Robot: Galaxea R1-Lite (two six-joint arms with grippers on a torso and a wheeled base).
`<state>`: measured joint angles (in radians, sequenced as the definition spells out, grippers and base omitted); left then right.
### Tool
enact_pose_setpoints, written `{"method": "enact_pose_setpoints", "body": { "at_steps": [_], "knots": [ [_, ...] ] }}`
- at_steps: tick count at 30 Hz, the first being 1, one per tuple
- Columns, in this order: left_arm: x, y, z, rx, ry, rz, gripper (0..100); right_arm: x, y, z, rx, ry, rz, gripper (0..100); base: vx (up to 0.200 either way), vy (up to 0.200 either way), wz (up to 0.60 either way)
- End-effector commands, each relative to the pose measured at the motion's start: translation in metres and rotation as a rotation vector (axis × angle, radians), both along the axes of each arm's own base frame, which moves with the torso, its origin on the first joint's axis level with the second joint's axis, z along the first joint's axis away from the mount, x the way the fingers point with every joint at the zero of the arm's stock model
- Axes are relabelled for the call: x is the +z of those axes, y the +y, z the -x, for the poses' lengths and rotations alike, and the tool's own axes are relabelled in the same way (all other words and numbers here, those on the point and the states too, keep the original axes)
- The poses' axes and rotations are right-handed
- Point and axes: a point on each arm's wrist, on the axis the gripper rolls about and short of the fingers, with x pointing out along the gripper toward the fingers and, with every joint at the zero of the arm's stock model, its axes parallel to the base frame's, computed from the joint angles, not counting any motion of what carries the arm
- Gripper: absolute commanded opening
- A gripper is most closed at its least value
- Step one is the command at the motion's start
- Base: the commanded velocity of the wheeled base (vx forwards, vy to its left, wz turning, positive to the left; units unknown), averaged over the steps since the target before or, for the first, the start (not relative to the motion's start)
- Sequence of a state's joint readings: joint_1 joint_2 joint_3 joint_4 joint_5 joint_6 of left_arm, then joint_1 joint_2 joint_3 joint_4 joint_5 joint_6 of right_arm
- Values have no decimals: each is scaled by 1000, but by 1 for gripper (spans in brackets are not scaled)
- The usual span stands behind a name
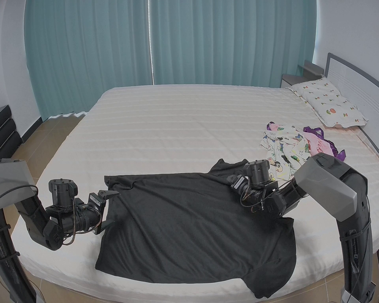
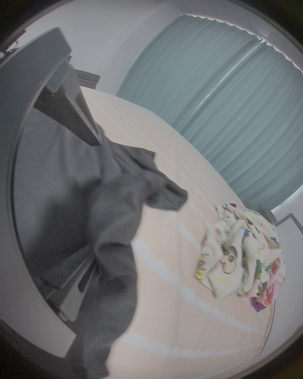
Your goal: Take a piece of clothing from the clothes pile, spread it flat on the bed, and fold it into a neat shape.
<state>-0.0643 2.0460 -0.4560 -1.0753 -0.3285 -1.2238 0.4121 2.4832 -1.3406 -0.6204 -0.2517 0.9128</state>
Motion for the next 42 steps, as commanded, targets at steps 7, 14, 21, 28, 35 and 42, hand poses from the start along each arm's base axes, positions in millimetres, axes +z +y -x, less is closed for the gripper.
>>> {"method": "enact_pose_setpoints", "body": {
  "at_steps": [7, 14, 21, 28, 35, 42],
  "knots": [
    [-4, 0, 0, -1, 16, 0, 100, 24, -67, -30, -142, -145, -57, 100, 0, 0, 0],
    [-6, 0, 0, -1, 21, 0, 100, 3, -92, -39, -183, -124, -51, 100, 0, 0, 0],
    [-6, -1, 0, -4, 21, 0, 100, 19, -111, -38, -194, -162, -65, 100, 0, 0, 0],
    [-6, 0, -1, 2, 19, -1, 100, 12, -121, -22, -64, -108, -7, 100, 0, 0, 0],
    [-5, 0, -1, 2, 18, -1, 100, -11, -123, -16, 1, -57, 91, 100, 0, 0, 0],
    [-5, 0, -2, 2, 15, -1, 100, -30, -119, -19, 41, -49, 121, 0, 0, 0, 0]
  ]
}}
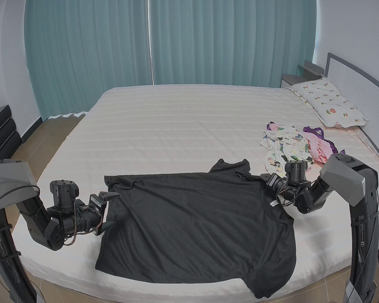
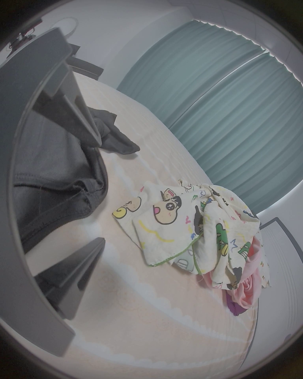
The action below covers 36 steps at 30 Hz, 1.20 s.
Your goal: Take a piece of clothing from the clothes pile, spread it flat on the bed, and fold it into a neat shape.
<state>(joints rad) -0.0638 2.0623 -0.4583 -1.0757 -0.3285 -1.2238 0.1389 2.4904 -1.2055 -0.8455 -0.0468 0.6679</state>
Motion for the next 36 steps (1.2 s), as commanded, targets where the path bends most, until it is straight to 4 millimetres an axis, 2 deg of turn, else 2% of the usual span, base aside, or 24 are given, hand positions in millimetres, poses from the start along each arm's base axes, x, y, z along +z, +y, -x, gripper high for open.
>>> {"method": "enact_pose_setpoints", "body": {
  "at_steps": [1, 5, 10, 19, 20, 24, 29, 33, 34, 36],
  "knots": [
    [-1, 0, -1, 1, 1, 0, 100, -17, 1, 0, 19, 29, 19, 0, 0, 0, 0],
    [-1, -1, 0, -2, 3, 0, 100, -16, -3, -8, 6, -16, 16, 0, 0, 0, 0],
    [-1, -1, 1, -5, 6, 0, 100, -6, -10, -24, -58, -85, -27, 0, 0, 0, 0],
    [-2, -1, 1, -5, 9, 0, 100, -5, -12, -26, -79, -105, -37, 0, 0, 0, 0],
    [-2, -1, 1, -5, 9, 0, 100, -5, -12, -26, -77, -107, -38, 100, 0, 0, 0],
    [-2, -1, 1, -5, 7, 0, 100, -4, -13, -23, -79, -111, -39, 100, 0, 0, 0],
    [3, -1, 8, -4, 3, -1, 100, 19, -13, 8, -18, -75, -62, 100, 0, 0, 0],
    [8, -1, 15, -4, -10, -1, 100, 27, -16, 18, -17, -96, -64, 100, 0, 0, 0],
    [15, 0, 22, -4, -29, -2, 100, 33, -23, 33, -32, -100, -63, 100, 0, 0, 0],
    [20, 1, 28, -3, -43, 0, 100, 38, -33, 49, -45, -103, -62, 100, 0, 0, 0]
  ]
}}
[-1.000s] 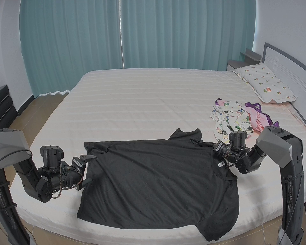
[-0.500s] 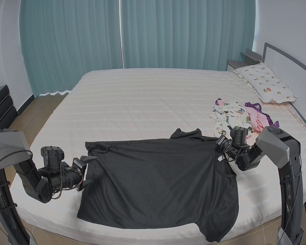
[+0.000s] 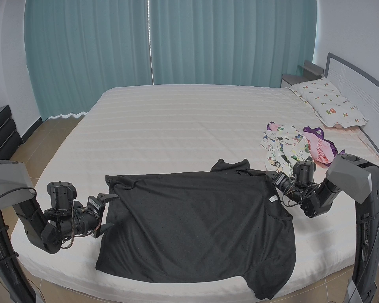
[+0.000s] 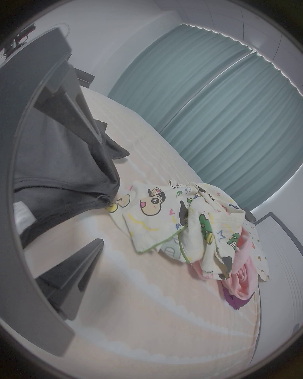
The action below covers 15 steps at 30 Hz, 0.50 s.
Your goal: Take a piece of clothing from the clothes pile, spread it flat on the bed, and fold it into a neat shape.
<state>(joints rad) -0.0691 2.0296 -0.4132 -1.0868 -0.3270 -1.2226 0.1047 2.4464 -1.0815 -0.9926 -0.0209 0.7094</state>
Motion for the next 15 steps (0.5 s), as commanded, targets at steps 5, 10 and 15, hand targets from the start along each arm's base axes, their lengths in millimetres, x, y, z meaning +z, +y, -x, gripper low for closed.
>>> {"method": "enact_pose_setpoints", "body": {
  "at_steps": [5, 10, 15],
  "knots": [
    [8, 2, 39, -9, 21, -9, 100, 32, -25, 87, -34, 40, -15, 100, -200, 0, 0],
    [11, 4, 54, -3, 6, -20, 100, 32, -19, 136, -38, 115, -86, 100, -200, 0, 0],
    [2, 4, 67, -47, 24, -99, 100, 23, -17, 169, -36, 189, -101, 100, -80, 0, 0]
  ]
}}
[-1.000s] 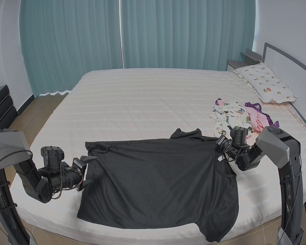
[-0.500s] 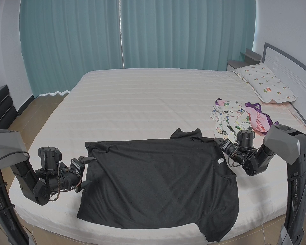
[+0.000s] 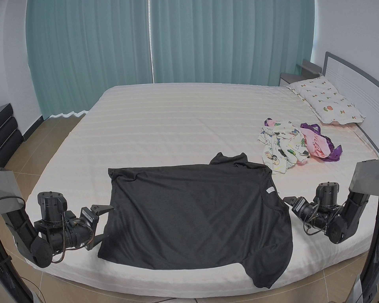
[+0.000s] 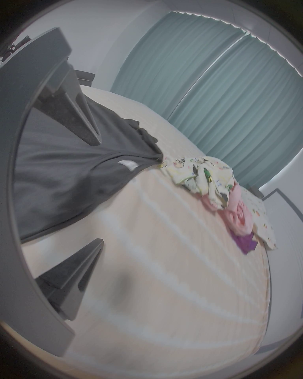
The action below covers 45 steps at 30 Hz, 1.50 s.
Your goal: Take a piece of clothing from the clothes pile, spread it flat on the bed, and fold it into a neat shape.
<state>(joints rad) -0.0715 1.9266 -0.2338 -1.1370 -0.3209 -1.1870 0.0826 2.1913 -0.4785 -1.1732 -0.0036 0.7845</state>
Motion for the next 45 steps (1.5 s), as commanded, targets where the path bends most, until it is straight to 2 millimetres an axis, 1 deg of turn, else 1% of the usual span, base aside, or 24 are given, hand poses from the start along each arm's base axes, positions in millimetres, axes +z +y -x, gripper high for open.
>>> {"method": "enact_pose_setpoints", "body": {
  "at_steps": [1, 2, 3, 4, 7, 11, 14, 17, 25, 28, 40, 41, 45],
  "knots": [
    [-3, 1, 24, -33, 11, -66, 100, 14, 3, 47, 1, 15, -43, 100, 0, 0, 0],
    [-5, 2, 25, -38, 2, -126, 100, 9, 1, 56, -5, 30, -51, 100, 0, 0, 0],
    [-6, 2, 24, -36, 3, -129, 100, 9, 1, 56, -6, 30, -52, 100, 0, 0, 0],
    [-10, 3, 24, -25, 15, -176, 100, 3, 0, 59, -14, 36, -65, 100, 0, 0, 0],
    [-19, 2, 23, -29, 51, -199, 100, -1, -1, 62, -15, 16, -69, 100, 0, 0, 0],
    [-25, -2, 23, -37, 78, -215, 100, -5, 0, 67, -10, 27, -65, 100, 0, 0, 0],
    [-26, -2, 25, -43, 86, -236, 100, -5, 0, 67, -5, 30, -66, 100, 0, 0, 0],
    [-33, -4, 25, -65, 122, -270, 100, -5, 1, 69, -1, 35, -66, 100, 0, 0, 0],
    [-40, -5, 18, -40, 135, -291, 100, -4, 1, 69, 11, 33, -73, 100, 0, 0, 0],
    [-48, -5, 13, -41, 158, -295, 100, -3, 3, 70, 17, 29, -76, 100, 0, 0, 0],
    [-52, -10, -1, -44, 140, -291, 100, -3, 8, 71, 35, 30, -77, 100, 0, 0, 0],
    [-52, -10, -1, -44, 139, -293, 0, -4, 8, 71, 35, 34, -76, 100, 0, 0, 0],
    [-53, -9, 3, -41, 157, -301, 0, -5, 8, 76, 40, 51, -72, 100, 0, 0, 0]
  ]
}}
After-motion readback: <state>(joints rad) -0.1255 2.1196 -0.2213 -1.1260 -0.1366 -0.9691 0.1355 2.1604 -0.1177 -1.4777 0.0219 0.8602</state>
